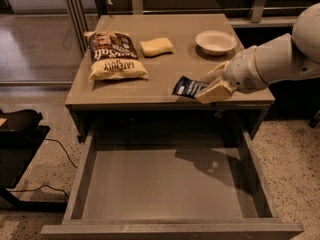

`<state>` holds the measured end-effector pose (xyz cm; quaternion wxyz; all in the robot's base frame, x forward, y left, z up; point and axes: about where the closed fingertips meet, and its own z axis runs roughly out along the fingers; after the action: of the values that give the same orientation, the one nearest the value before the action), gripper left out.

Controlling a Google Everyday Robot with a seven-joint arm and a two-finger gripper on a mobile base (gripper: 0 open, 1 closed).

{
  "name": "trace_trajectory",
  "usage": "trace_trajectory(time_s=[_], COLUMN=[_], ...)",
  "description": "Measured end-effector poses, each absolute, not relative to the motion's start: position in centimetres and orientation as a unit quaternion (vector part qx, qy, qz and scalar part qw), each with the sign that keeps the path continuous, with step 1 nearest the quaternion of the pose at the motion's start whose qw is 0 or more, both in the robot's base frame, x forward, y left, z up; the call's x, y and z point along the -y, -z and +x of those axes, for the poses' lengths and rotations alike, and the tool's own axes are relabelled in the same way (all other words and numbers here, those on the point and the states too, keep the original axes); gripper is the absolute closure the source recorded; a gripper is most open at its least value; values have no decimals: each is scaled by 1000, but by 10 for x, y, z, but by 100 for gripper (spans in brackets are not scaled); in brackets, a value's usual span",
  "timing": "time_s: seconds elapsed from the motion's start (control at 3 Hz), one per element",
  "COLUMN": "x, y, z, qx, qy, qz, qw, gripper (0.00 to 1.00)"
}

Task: Pick rxbar blueberry from top drawer and place on counter

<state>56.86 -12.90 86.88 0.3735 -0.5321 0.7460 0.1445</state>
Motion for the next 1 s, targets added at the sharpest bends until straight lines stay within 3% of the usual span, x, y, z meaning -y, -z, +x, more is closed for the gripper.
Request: trace_trajectory(time_s=[0.67, 1.0], x=[117, 104], y=[-858, -846], z=[566, 595], qx=[-746, -754], qy=[-164, -187], qz=[-538, -530], qw=[356, 341], gripper=[100, 100])
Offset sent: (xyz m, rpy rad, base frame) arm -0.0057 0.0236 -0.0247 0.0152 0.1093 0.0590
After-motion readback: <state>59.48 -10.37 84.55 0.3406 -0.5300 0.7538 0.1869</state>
